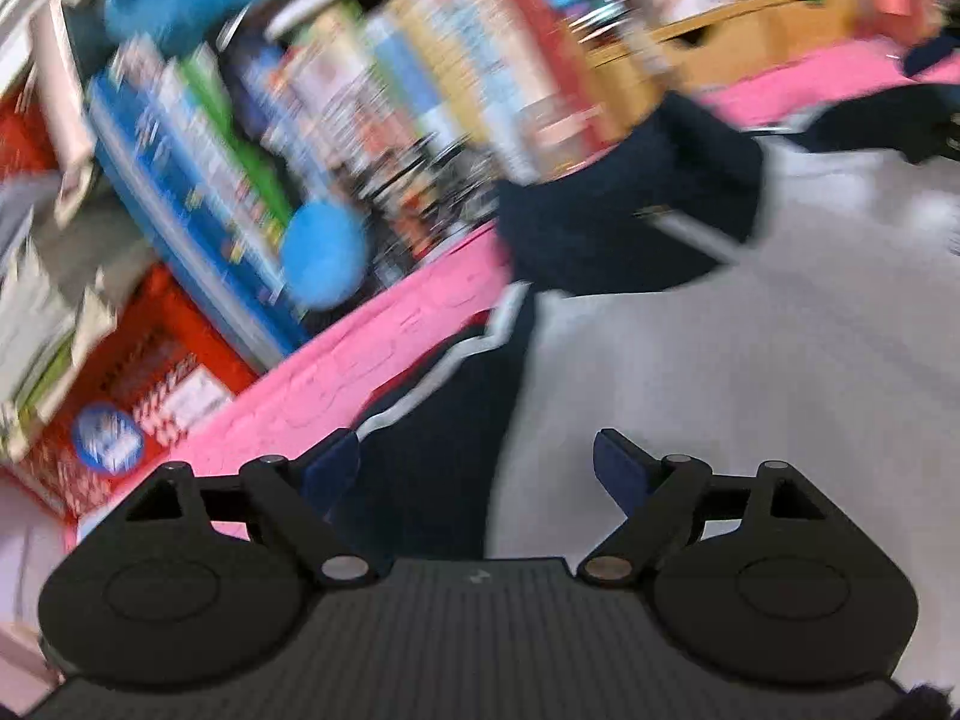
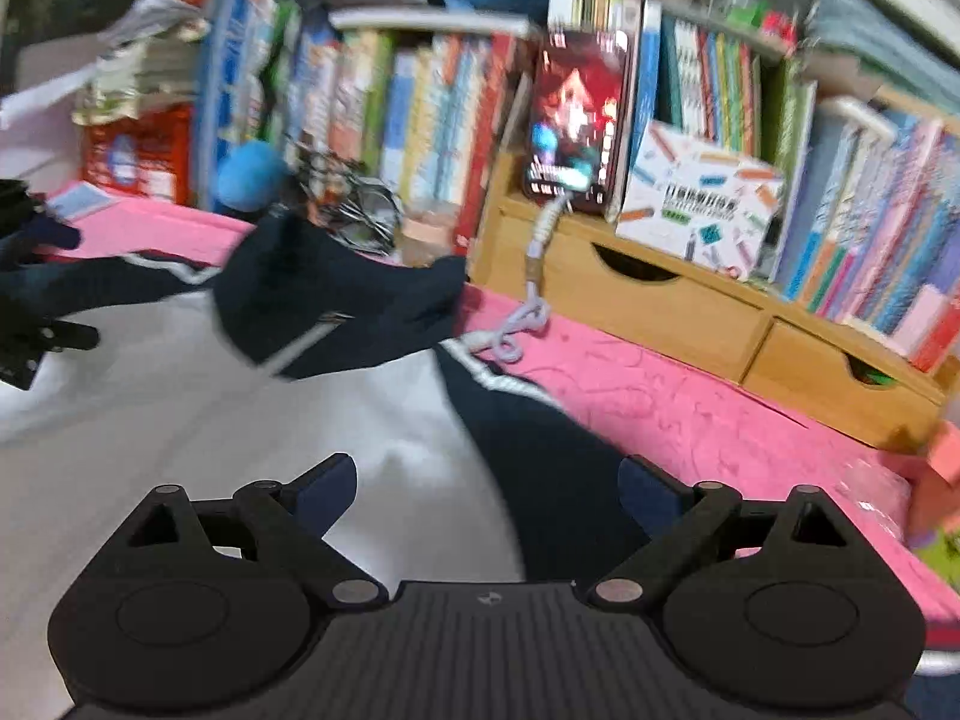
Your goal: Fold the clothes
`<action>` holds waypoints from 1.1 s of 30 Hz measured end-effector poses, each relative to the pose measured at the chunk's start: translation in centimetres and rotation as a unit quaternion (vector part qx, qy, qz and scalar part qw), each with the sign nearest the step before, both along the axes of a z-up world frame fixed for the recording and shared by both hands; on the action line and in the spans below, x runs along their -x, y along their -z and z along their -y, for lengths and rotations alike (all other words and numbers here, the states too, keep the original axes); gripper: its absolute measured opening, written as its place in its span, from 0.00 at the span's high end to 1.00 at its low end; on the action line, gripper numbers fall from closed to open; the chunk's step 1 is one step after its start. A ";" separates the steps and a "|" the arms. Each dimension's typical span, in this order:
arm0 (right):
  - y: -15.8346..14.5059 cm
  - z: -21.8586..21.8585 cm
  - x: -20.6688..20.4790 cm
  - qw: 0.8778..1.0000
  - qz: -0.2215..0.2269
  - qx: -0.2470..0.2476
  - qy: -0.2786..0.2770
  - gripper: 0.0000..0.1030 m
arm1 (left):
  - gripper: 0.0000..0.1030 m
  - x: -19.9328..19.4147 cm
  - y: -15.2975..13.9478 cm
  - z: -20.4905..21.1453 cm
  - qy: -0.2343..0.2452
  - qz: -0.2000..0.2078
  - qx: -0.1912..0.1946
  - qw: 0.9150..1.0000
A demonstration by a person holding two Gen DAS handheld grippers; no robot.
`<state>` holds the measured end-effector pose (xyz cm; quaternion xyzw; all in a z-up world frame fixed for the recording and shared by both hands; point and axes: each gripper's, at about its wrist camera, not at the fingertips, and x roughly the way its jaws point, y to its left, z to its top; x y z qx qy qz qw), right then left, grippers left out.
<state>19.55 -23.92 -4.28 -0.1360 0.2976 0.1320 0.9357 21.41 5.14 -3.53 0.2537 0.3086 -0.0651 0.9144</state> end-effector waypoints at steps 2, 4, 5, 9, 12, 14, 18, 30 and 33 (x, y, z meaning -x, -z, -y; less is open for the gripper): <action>1.1 0.3 -2.9 1.000 -0.018 0.005 0.012 0.06 | 0.17 -2.1 0.5 -1.3 -0.024 -0.003 0.026 0.999; 2.3 0.9 -5.2 0.998 -0.058 -0.010 0.014 0.06 | 0.16 -3.8 0.8 -2.2 -0.041 -0.004 0.052 0.998; 2.7 1.1 -6.0 0.996 -0.078 -0.027 0.013 0.17 | 0.16 -4.3 0.8 -2.6 -0.045 -0.004 0.065 0.997; 2.6 1.1 -6.9 0.995 -0.087 -0.051 0.019 0.89 | 0.36 -7.3 1.2 -1.8 -0.052 0.005 0.075 0.996; 2.5 1.2 -7.8 0.993 -0.097 -0.044 0.042 0.91 | 0.54 -10.2 1.8 -0.1 -0.054 0.009 0.059 0.997; 2.4 1.3 -8.9 0.993 -0.091 -0.030 0.067 0.90 | 0.59 -11.9 2.0 1.1 -0.074 0.005 0.048 0.996; 2.5 2.2 -10.5 0.979 -0.033 0.052 0.194 0.97 | 0.60 -11.6 0.8 0.5 -0.077 0.000 0.092 0.993; 0.8 -2.5 -1.8 0.999 -0.041 -0.023 0.014 0.44 | 0.20 7.1 -2.2 -13.9 -0.225 0.086 0.099 0.966; 1.1 -7.7 -0.2 0.997 -0.049 -0.020 -0.063 0.44 | 0.18 7.9 -1.5 -19.1 -0.321 0.095 0.081 0.939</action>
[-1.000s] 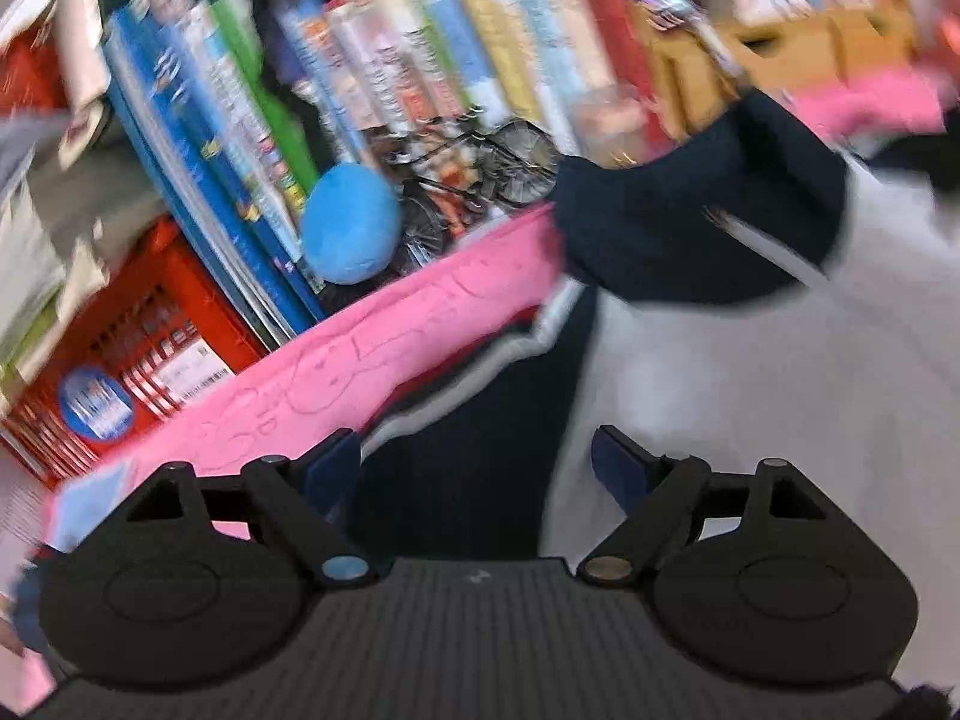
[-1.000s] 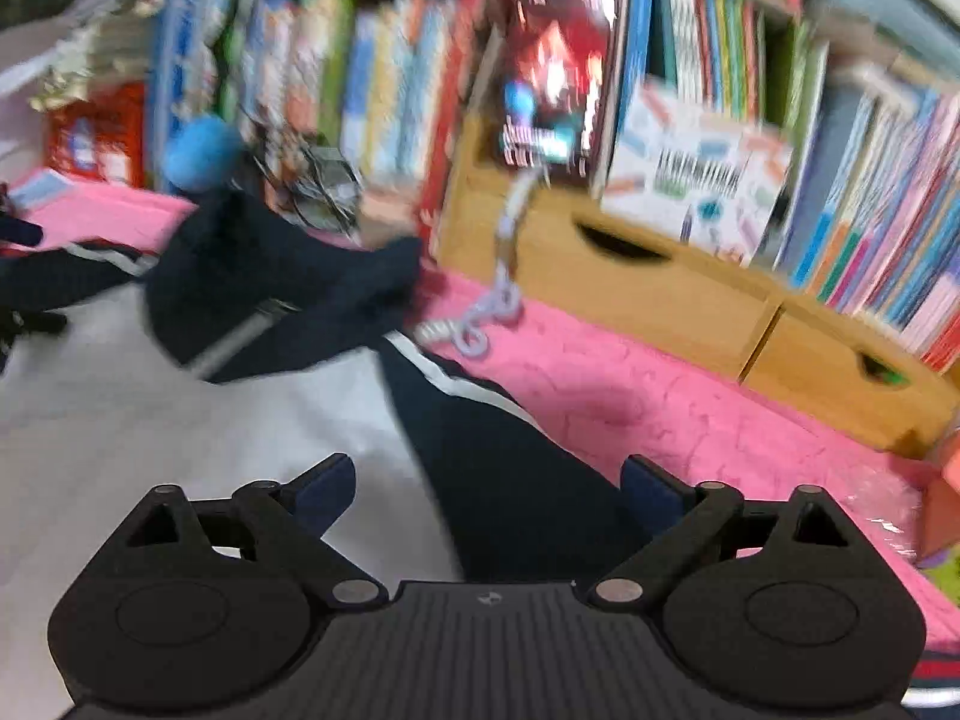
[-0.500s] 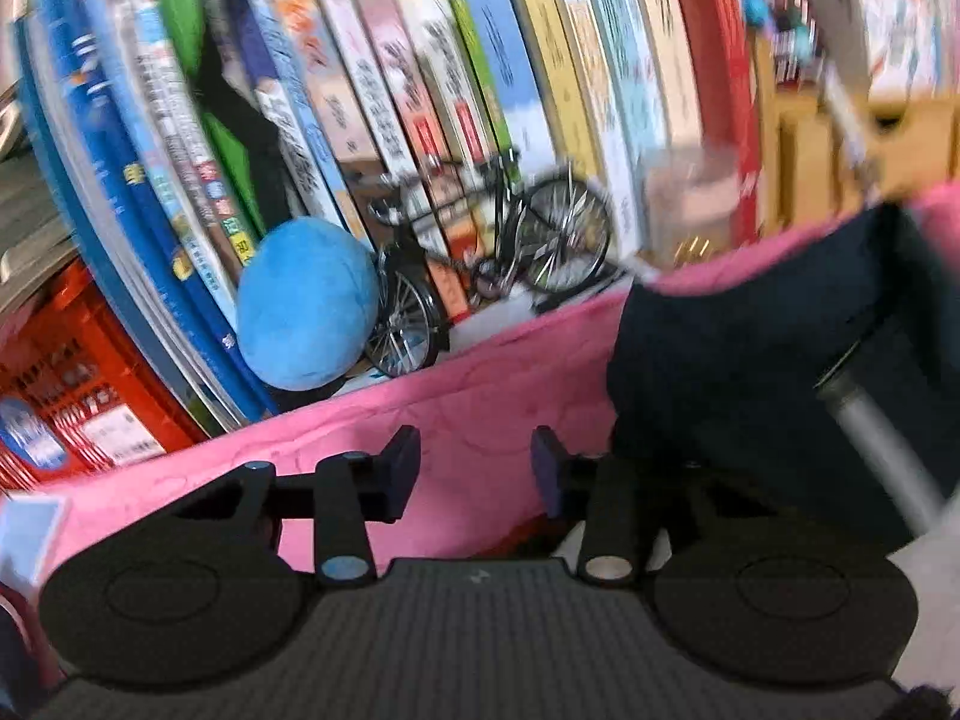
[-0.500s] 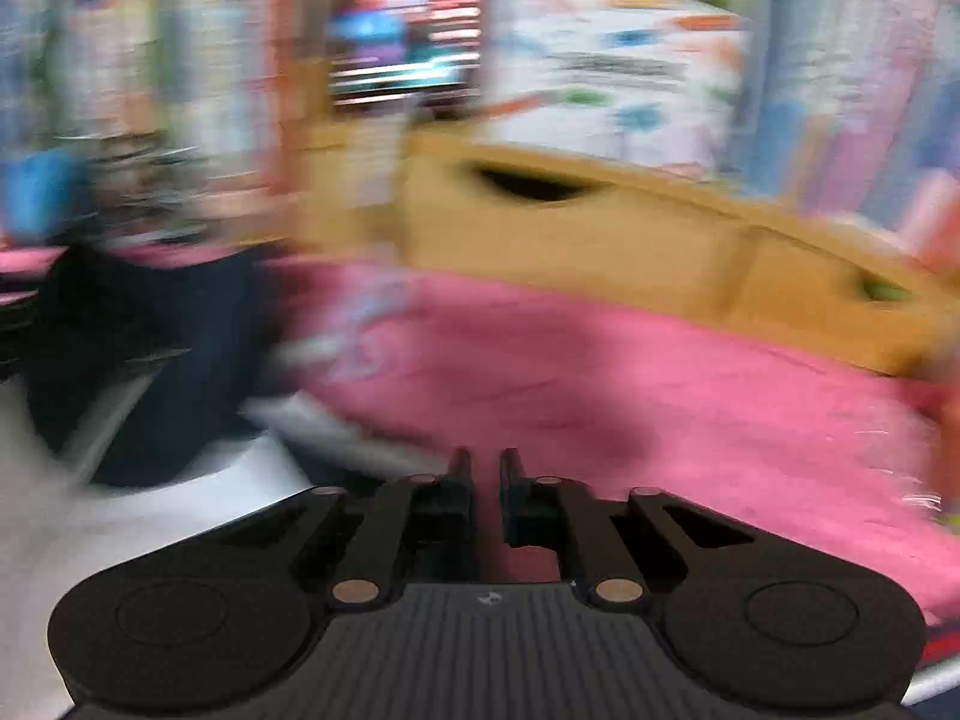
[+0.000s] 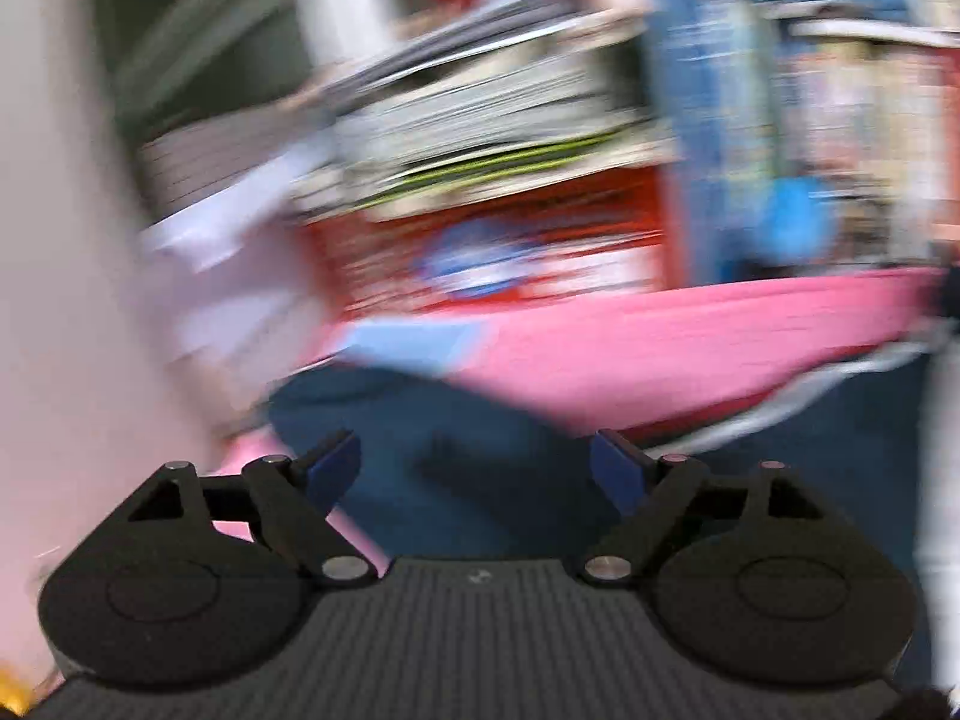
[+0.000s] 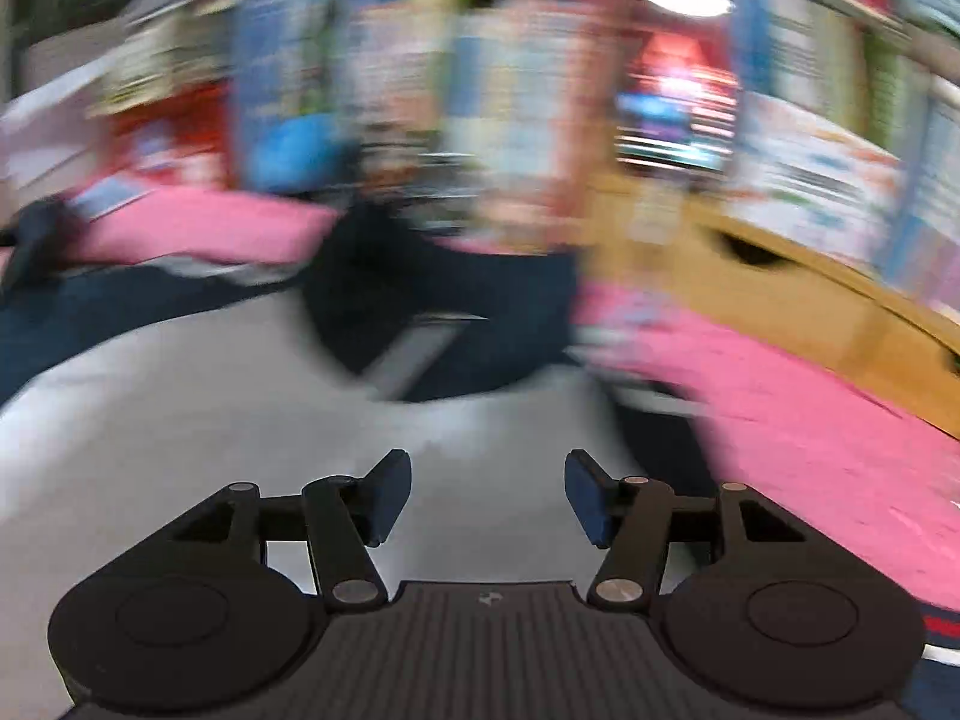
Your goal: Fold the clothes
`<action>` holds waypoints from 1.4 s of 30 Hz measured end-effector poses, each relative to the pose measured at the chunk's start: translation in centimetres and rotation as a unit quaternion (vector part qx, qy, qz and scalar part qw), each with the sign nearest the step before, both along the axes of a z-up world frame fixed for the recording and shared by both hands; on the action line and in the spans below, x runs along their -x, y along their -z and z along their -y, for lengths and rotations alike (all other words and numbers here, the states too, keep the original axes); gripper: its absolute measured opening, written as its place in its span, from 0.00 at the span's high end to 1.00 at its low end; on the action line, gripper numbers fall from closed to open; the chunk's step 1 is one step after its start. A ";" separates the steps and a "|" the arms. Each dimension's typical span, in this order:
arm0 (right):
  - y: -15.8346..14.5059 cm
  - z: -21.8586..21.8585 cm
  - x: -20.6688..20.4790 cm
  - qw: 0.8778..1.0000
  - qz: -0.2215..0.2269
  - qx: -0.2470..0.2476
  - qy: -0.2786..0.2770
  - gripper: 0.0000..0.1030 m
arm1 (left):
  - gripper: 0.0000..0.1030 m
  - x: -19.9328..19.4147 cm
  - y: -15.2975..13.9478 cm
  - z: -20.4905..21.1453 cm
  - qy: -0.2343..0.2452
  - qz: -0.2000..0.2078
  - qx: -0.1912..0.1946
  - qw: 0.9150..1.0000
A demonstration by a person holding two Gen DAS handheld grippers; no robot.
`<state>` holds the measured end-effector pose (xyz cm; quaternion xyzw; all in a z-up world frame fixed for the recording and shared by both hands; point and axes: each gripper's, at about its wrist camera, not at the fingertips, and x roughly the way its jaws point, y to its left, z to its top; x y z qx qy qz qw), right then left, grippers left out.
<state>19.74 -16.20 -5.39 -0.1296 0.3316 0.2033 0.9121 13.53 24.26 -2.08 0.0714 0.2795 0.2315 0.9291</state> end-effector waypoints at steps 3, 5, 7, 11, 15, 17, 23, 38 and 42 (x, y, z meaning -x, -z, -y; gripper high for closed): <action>-0.1 -5.1 1.2 0.998 0.011 0.013 -0.069 0.41 | 0.18 -0.2 1.3 -4.6 -0.069 -0.014 0.043 0.997; -0.6 -8.5 1.3 0.994 0.027 0.027 -0.104 0.31 | 0.18 0.0 2.4 -6.0 -0.086 -0.018 0.075 0.993; -1.0 -11.1 0.1 0.993 0.043 0.041 -0.103 0.23 | 0.18 0.0 3.5 -6.6 -0.092 -0.026 0.094 0.991; -0.9 -13.8 -5.4 0.999 0.037 0.037 -0.006 0.08 | 0.17 0.7 5.3 -7.2 -0.091 -0.014 0.127 0.988; 1.4 -13.8 -10.1 0.994 -0.023 0.006 0.108 0.18 | 0.14 0.9 5.4 -8.3 -0.081 -0.003 0.157 0.984; 1.8 -13.7 -11.1 0.991 -0.046 -0.029 0.126 0.75 | 0.13 0.9 5.5 -8.2 -0.077 -0.003 0.156 0.985; -1.2 -14.8 -12.5 0.985 0.042 -0.005 0.167 0.95 | 0.09 1.2 5.7 -8.7 -0.069 0.018 0.184 0.980; -1.6 -19.3 -5.7 0.992 0.114 0.019 0.057 0.09 | 0.05 2.3 5.4 -11.7 -0.072 0.101 0.275 0.954; -0.4 -19.3 -2.5 0.996 0.084 -0.022 0.013 0.09 | 0.31 0.4 5.3 -12.2 -0.113 0.095 0.255 0.956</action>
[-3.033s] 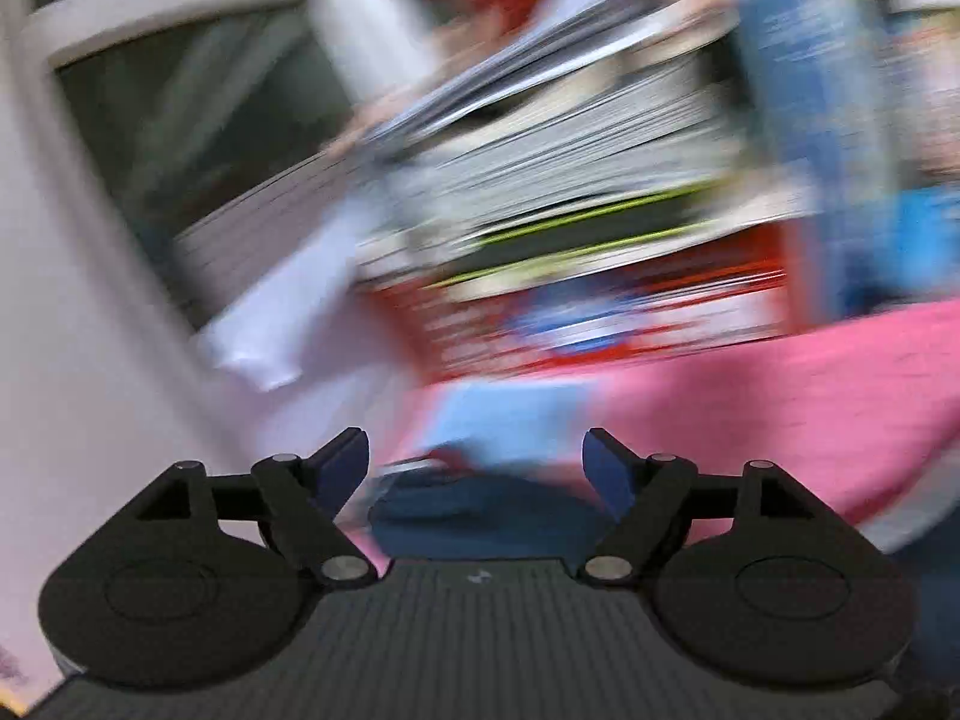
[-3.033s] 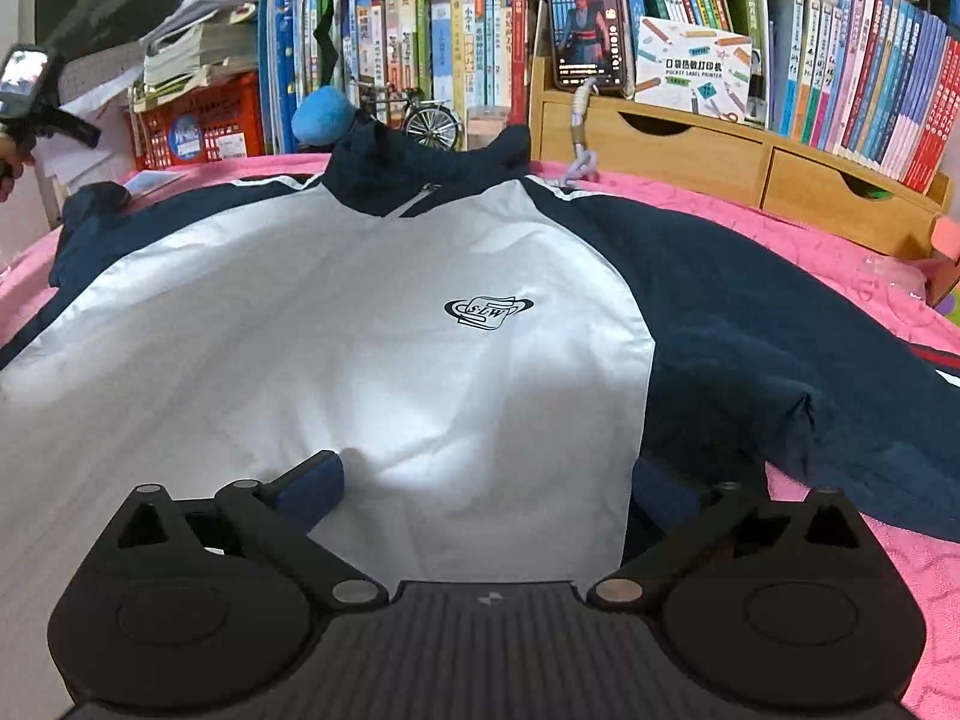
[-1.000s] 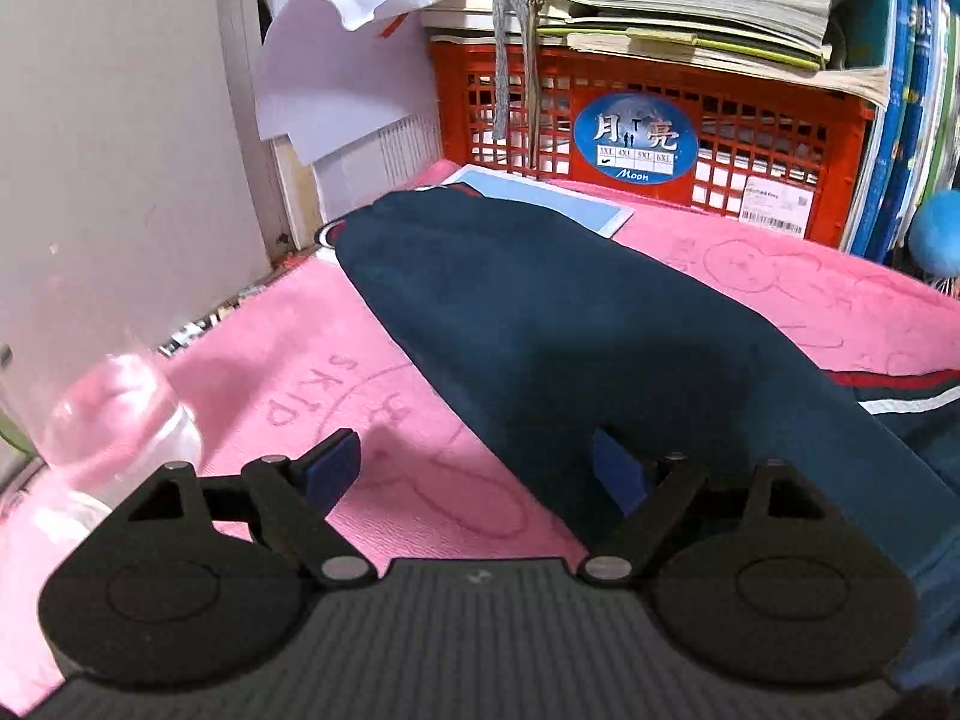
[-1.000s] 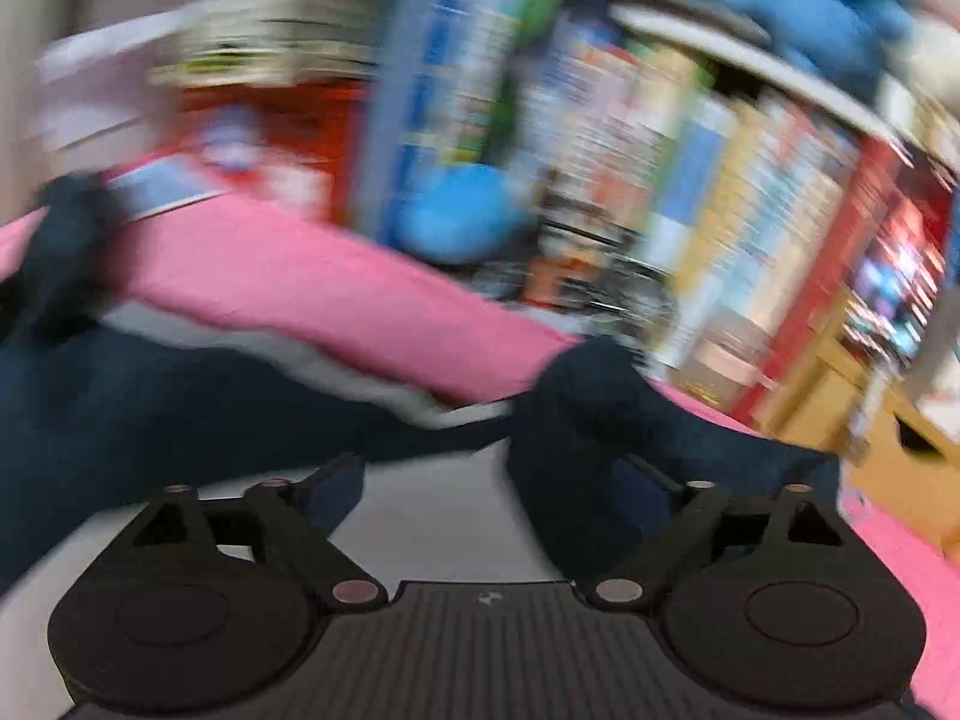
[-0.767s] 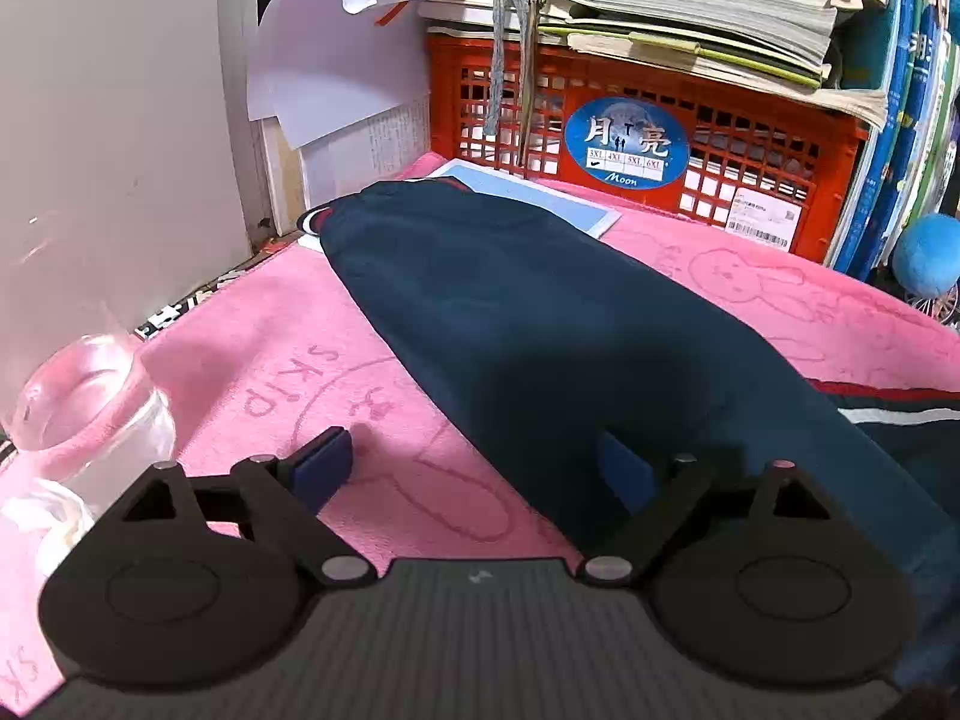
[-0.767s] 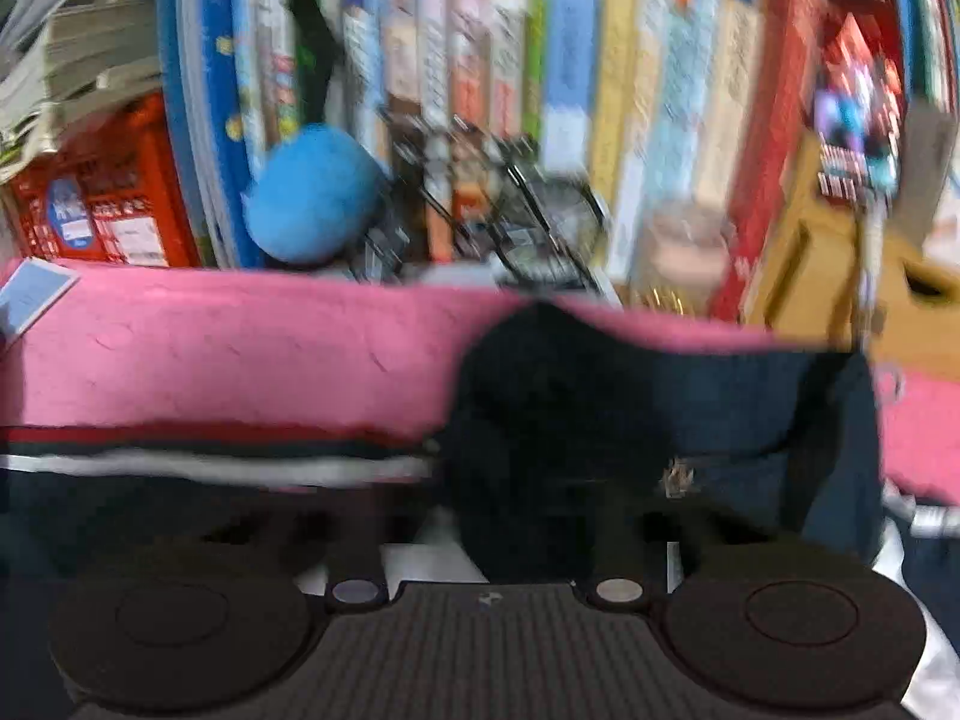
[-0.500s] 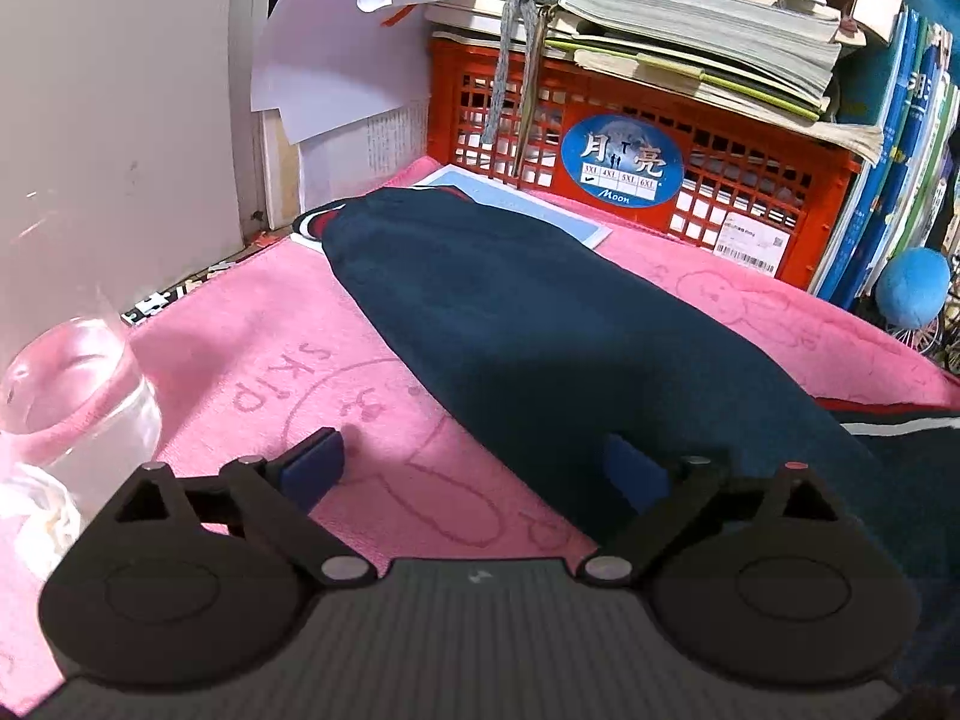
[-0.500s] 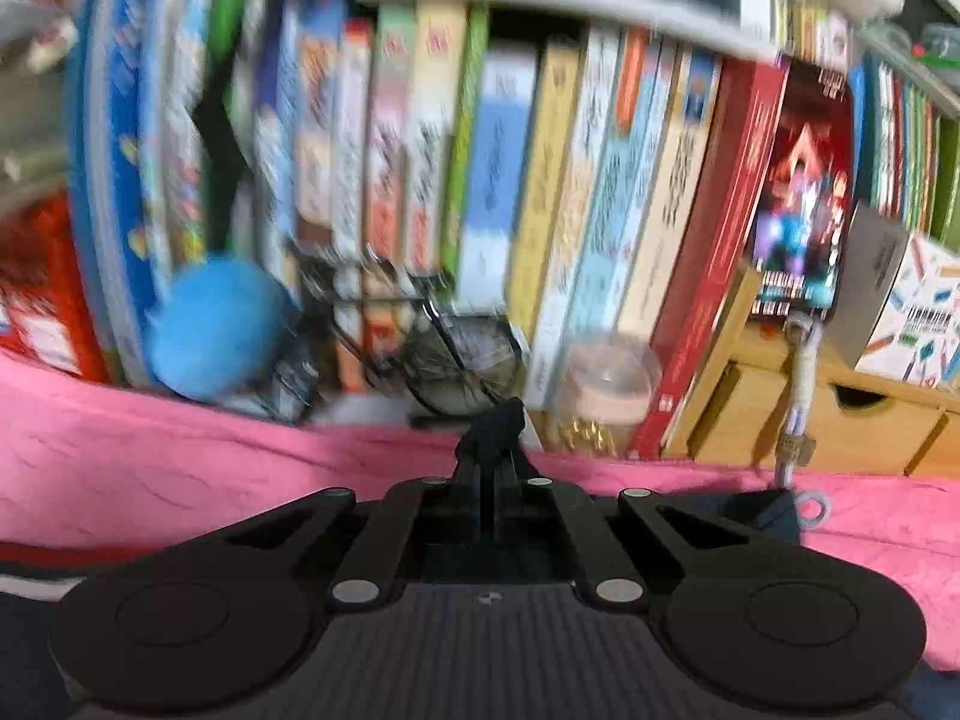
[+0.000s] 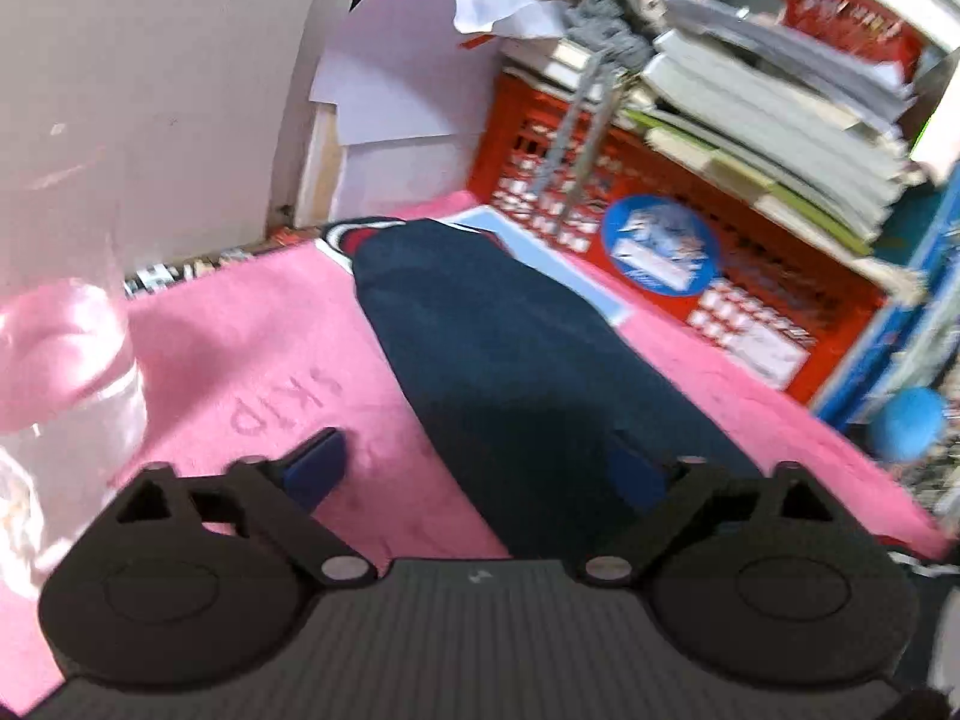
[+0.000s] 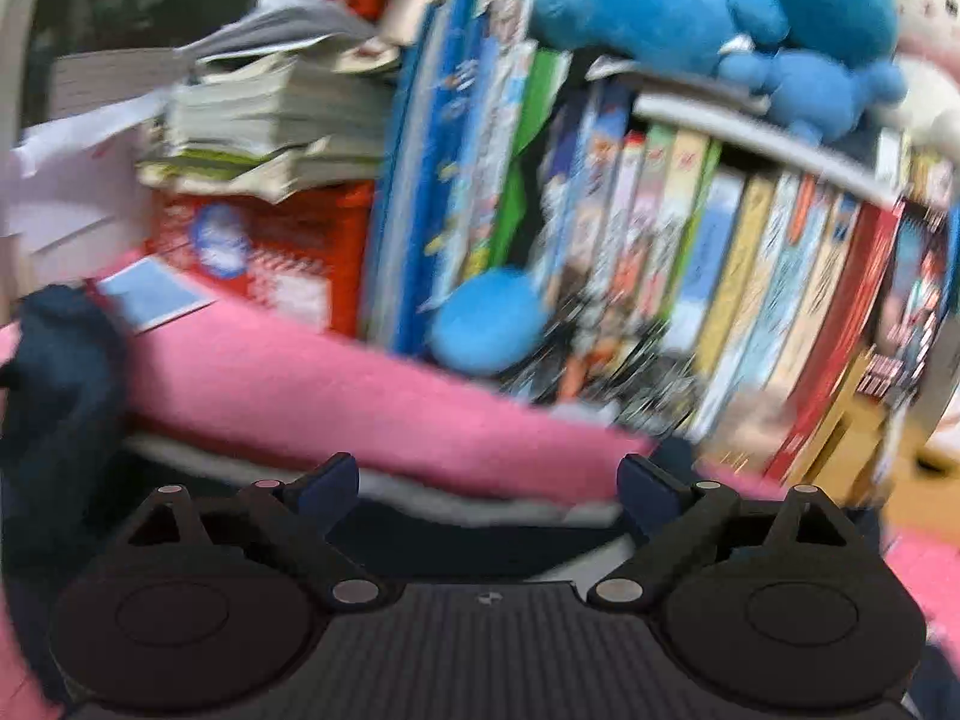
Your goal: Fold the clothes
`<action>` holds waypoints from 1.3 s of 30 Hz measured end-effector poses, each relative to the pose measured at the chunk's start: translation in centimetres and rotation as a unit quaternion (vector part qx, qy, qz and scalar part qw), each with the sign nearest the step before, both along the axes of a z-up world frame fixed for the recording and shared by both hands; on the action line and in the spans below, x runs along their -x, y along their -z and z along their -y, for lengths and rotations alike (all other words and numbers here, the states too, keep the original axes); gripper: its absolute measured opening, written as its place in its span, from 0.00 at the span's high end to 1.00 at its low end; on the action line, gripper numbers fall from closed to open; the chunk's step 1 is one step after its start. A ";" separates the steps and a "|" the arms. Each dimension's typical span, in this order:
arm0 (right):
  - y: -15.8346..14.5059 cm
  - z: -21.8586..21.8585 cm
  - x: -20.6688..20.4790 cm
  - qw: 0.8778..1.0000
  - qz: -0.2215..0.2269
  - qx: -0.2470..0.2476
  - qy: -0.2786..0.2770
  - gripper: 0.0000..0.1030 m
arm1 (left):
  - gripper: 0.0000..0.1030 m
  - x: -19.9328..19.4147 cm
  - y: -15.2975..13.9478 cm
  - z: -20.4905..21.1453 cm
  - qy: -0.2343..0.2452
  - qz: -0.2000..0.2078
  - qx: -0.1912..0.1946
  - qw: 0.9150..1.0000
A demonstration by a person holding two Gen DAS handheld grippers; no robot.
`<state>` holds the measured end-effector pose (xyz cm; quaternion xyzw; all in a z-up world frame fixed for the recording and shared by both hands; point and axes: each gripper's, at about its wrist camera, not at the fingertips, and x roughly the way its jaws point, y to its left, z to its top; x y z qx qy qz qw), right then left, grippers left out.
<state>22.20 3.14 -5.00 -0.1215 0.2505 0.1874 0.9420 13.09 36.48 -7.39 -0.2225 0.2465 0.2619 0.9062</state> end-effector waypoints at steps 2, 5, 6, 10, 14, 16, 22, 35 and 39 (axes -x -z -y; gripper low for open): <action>1.3 0.2 0.9 1.000 0.003 0.009 -0.006 0.09 | 0.73 -1.9 -0.1 -0.5 -0.017 -0.029 -0.013 0.999; 2.7 0.8 1.8 1.000 0.006 0.020 -0.006 0.09 | 0.99 -3.2 -0.7 -1.5 -0.021 -0.037 0.004 0.999; 2.9 1.1 2.0 1.000 0.002 0.019 -0.005 0.09 | 0.99 -3.3 -1.2 -1.6 -0.018 -0.031 0.006 0.999; 3.5 2.5 2.2 1.000 -0.015 -0.005 0.005 0.09 | 0.99 -1.6 -5.3 3.7 -0.028 -0.024 -0.190 0.981; 3.8 3.8 1.2 0.998 -0.047 -0.036 0.022 0.09 | 0.98 0.2 -5.4 5.7 -0.019 -0.074 -0.244 0.967; 3.9 4.0 1.1 0.997 -0.053 -0.042 0.025 0.09 | 0.98 0.7 -4.6 5.1 -0.017 -0.106 -0.218 0.970; 4.0 3.3 1.2 0.998 -0.054 -0.023 0.012 0.09 | 0.92 0.4 -1.7 4.1 0.002 -0.170 -0.123 0.978; 3.9 2.7 1.1 0.998 -0.050 -0.011 -0.027 0.09 | 0.37 0.0 -4.3 9.9 0.094 -0.102 -0.238 0.961; 2.6 5.5 -1.5 0.999 -0.006 -0.013 0.045 0.09 | 0.38 -0.1 -1.8 8.7 0.091 -0.122 -0.208 0.966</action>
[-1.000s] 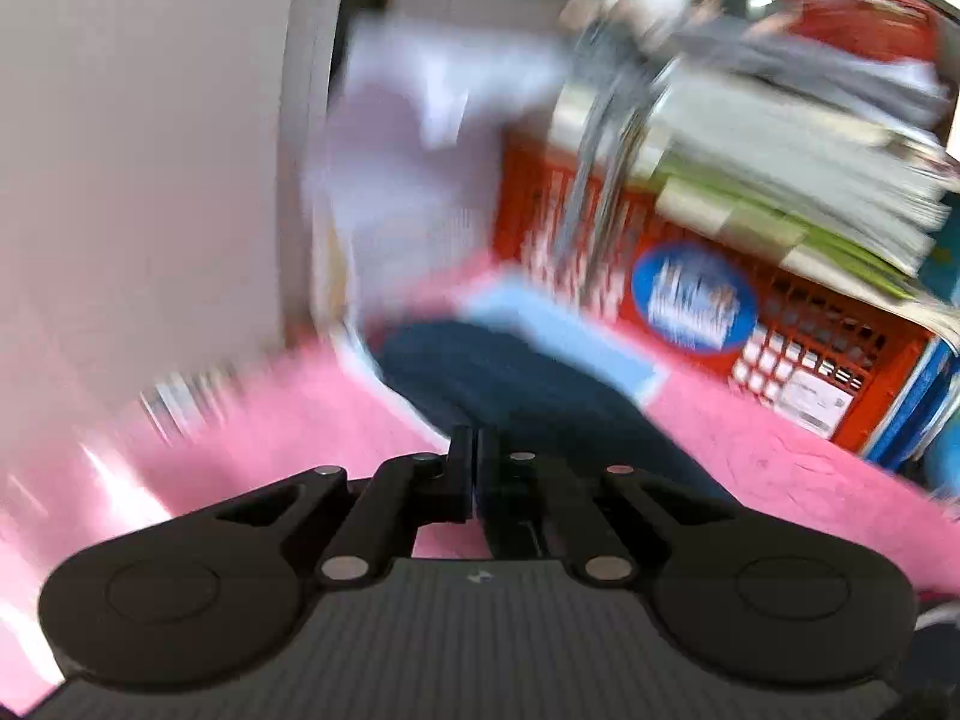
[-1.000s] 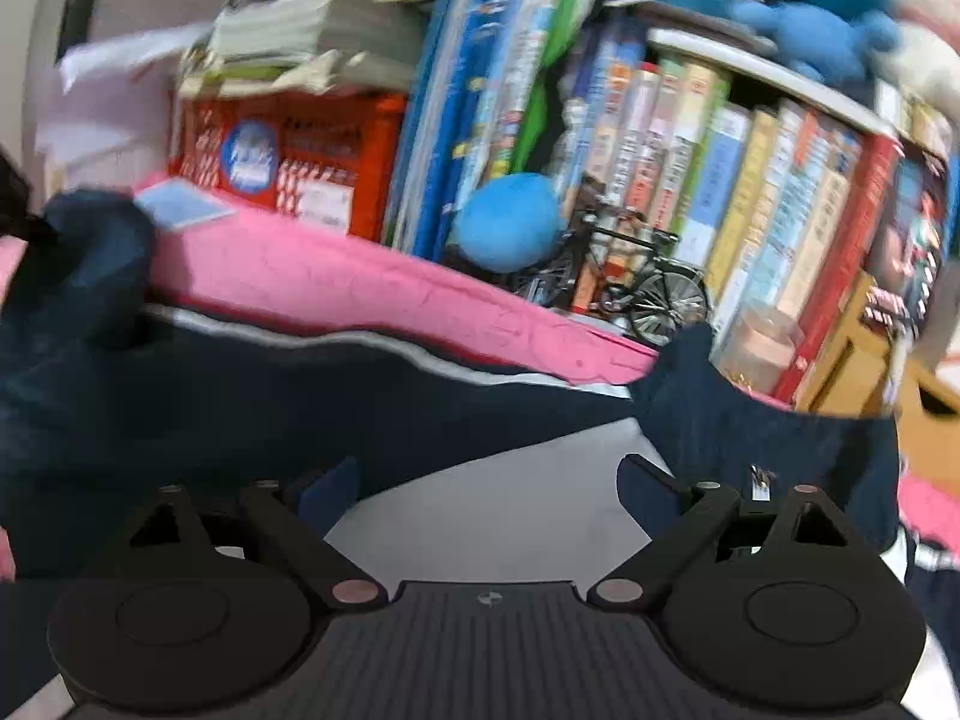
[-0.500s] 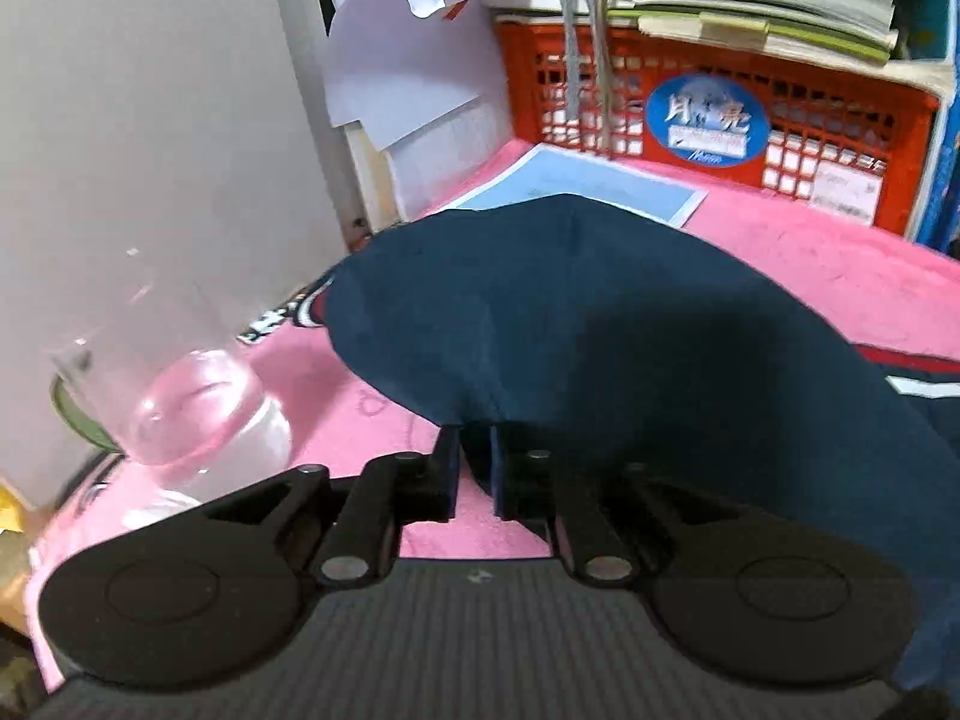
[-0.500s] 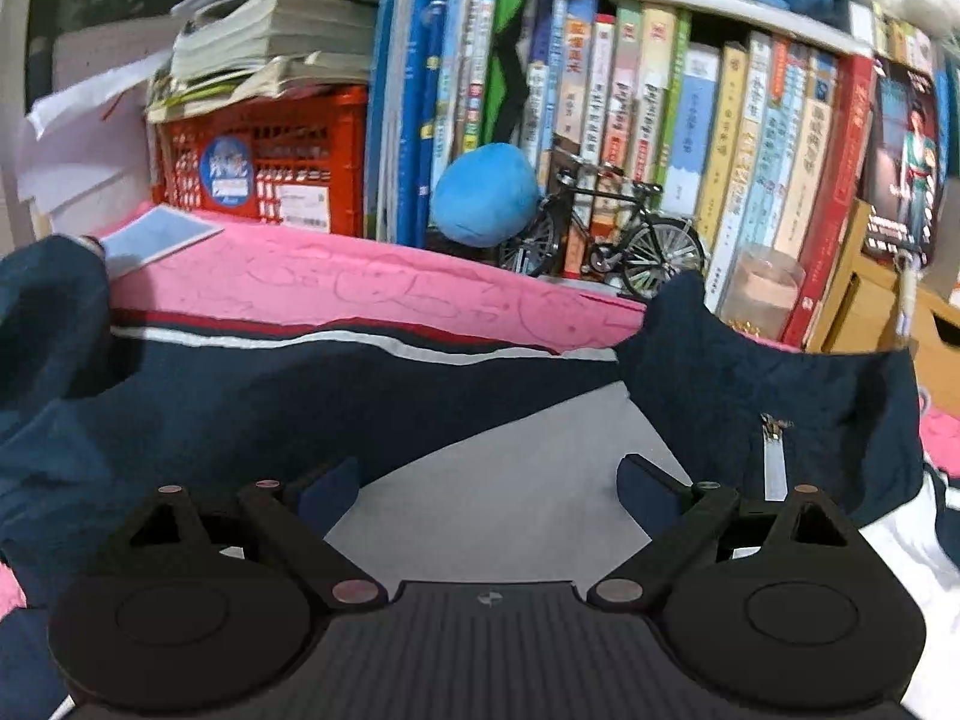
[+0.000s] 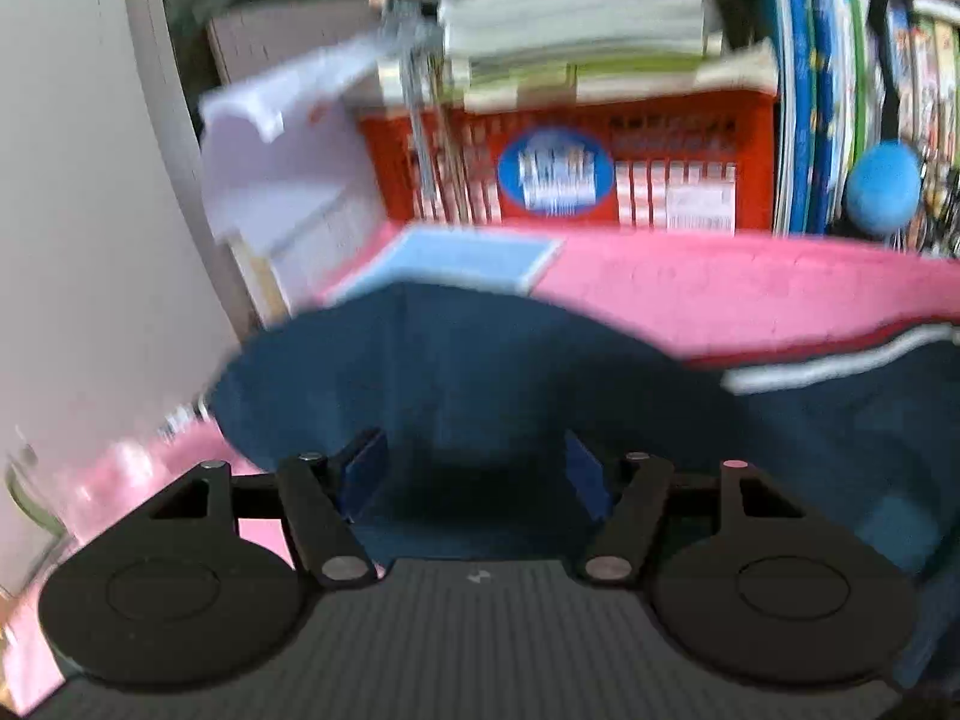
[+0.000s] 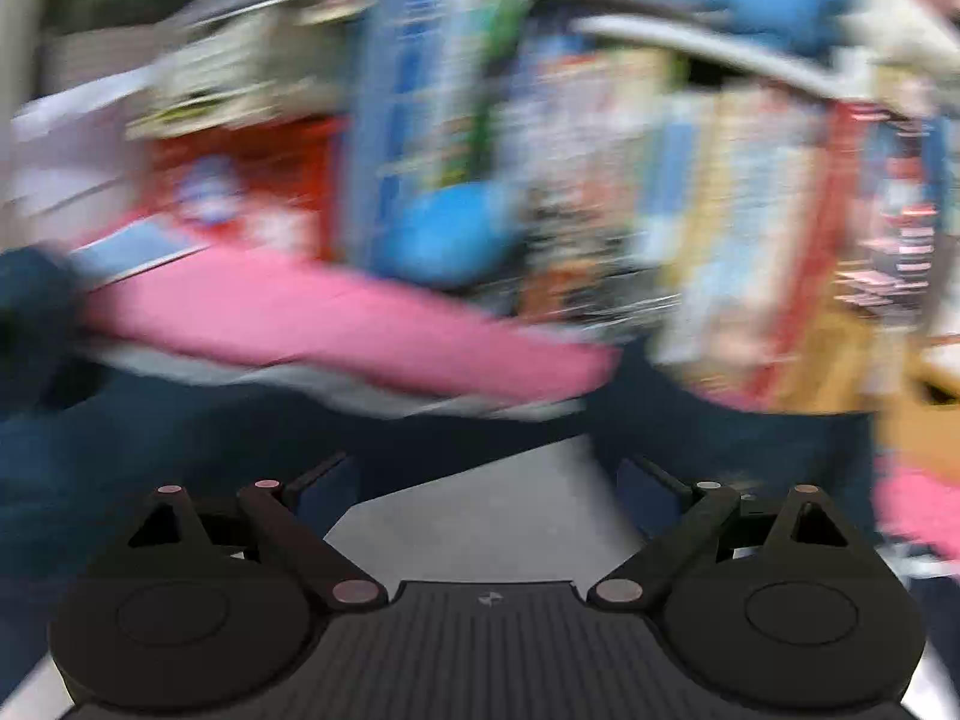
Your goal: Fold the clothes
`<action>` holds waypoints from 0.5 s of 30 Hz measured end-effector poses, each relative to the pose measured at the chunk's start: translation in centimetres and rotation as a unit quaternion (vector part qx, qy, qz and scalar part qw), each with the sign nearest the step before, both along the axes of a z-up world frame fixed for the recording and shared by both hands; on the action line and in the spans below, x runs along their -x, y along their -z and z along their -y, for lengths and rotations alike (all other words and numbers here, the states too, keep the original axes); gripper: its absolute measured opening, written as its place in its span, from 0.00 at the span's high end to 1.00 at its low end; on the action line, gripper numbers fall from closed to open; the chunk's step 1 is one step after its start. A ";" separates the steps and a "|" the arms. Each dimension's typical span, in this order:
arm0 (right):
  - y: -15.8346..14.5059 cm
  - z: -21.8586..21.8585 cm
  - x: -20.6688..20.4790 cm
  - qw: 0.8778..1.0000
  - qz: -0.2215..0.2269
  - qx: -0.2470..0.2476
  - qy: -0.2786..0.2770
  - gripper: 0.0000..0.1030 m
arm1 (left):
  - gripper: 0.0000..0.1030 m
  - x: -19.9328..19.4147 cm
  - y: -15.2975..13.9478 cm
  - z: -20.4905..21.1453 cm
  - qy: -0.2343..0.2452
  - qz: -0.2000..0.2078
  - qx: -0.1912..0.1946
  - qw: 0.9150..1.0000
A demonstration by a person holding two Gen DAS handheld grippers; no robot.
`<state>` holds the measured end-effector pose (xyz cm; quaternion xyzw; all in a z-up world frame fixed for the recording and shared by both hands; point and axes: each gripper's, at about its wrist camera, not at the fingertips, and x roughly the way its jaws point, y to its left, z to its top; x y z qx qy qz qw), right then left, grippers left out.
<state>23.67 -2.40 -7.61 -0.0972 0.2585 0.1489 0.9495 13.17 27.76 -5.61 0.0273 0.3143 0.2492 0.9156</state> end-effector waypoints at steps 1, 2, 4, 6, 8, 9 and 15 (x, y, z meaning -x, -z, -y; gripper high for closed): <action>-0.3 0.9 -0.8 1.000 0.004 -0.008 0.019 0.08 | 0.36 0.0 0.5 -0.2 -0.001 -0.005 0.004 1.000; -0.5 1.8 -1.9 0.999 -0.009 -0.026 0.032 0.06 | 0.36 0.1 1.1 -0.4 -0.001 -0.009 0.009 1.000; -0.4 2.7 -4.3 0.997 -0.056 -0.051 0.033 0.00 | 0.36 0.4 1.1 -0.9 -0.005 -0.005 0.018 1.000; 0.2 2.4 -6.5 0.993 -0.100 -0.047 0.028 0.02 | 0.35 0.1 1.3 -1.2 -0.006 -0.004 0.025 1.000; 0.1 1.0 -7.4 0.994 -0.099 -0.018 0.039 0.63 | 0.35 0.2 1.4 -1.5 -0.005 -0.001 0.034 0.999; -0.2 0.2 -7.7 0.995 -0.091 -0.003 0.046 0.83 | 0.34 0.1 1.4 -1.8 -0.006 0.001 0.041 0.999; -3.7 -1.8 -9.5 0.991 0.012 0.078 0.112 0.96 | 0.28 0.9 1.4 -3.6 -0.011 0.023 0.104 0.994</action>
